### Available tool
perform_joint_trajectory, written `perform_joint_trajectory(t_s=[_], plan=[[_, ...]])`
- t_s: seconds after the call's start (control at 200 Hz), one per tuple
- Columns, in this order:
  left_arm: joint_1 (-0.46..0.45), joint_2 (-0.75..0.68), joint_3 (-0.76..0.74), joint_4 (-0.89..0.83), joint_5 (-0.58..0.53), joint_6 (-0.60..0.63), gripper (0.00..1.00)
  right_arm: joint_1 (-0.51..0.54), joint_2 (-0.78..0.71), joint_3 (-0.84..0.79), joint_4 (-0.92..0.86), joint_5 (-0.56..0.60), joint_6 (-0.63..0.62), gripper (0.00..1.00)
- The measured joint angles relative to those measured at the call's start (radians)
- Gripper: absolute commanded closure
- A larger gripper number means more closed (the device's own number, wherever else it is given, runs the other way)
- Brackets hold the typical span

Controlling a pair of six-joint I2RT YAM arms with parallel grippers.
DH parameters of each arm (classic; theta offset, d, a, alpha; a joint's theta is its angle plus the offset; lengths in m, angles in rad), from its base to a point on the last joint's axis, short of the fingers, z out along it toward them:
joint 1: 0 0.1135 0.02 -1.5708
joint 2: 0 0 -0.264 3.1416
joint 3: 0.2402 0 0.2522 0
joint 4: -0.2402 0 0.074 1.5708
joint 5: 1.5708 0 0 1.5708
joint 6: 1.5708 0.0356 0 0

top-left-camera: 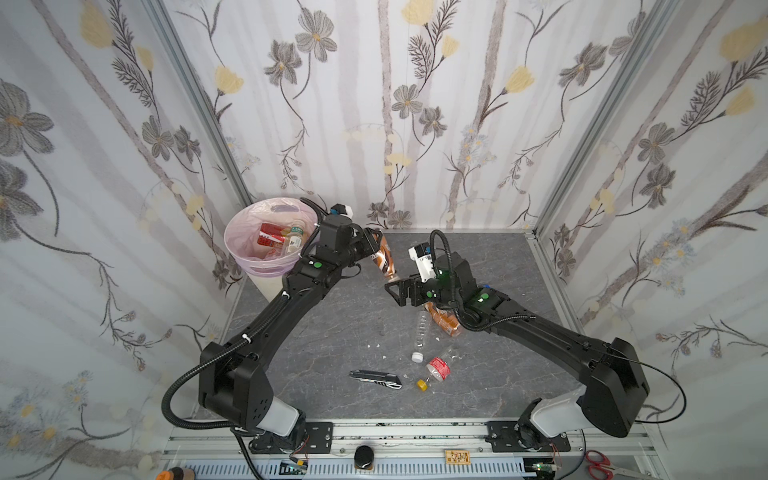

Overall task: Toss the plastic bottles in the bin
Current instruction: 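Carry the Nescafe bottle with the left gripper over the bin while right releases, then open the left gripper over the bin to drop the Nescafe bottle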

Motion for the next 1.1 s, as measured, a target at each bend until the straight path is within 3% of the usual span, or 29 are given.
perform_joint_trajectory(t_s=[0.11, 0.3, 0.46, 0.535, 0.585, 0.624, 0.699, 0.754, 0.864, 0.984, 1.099], plan=[[0.053, -0.069, 0.116, -0.039, -0.108, 0.101, 0.53, -0.025, -0.079, -0.041, 0.031, 0.001, -0.001, 0.0], [0.099, -0.195, 0.295, -0.038, -0.395, 0.303, 0.52, -0.055, -0.104, -0.086, 0.048, 0.007, -0.002, 0.0], [0.279, -0.247, 0.277, 0.032, -0.52, 0.364, 0.52, -0.057, -0.096, -0.1, 0.059, -0.005, -0.002, 0.0], [0.388, -0.227, 0.23, 0.051, -0.5, 0.344, 0.46, -0.057, -0.091, -0.106, 0.058, -0.008, -0.001, 0.0], [0.452, -0.189, 0.195, 0.054, -0.459, 0.309, 0.3, -0.057, -0.091, -0.109, 0.058, -0.011, -0.001, 0.0], [0.497, -0.142, 0.169, 0.053, -0.4, 0.274, 0.27, -0.057, -0.091, -0.113, 0.067, -0.011, -0.001, 0.0], [0.53, -0.046, 0.147, 0.007, -0.299, 0.212, 0.18, -0.057, -0.093, -0.122, 0.066, -0.011, -0.001, 0.0], [0.525, -0.008, 0.119, -0.066, -0.197, 0.184, 0.0, -0.057, -0.099, -0.13, 0.067, -0.011, -0.001, 0.0], [0.451, -0.05, 0.111, -0.146, -0.105, 0.14, 0.0, -0.058, -0.108, -0.148, 0.072, -0.01, 0.0, 0.0], [0.301, -0.167, 0.168, -0.113, -0.015, 0.138, 0.0, -0.058, -0.08, -0.148, 0.078, -0.013, 0.01, 0.0], [0.28, -0.232, 0.159, -0.074, -0.003, 0.108, 0.0, -0.058, -0.03, -0.119, 0.078, -0.027, 0.024, 0.0]])
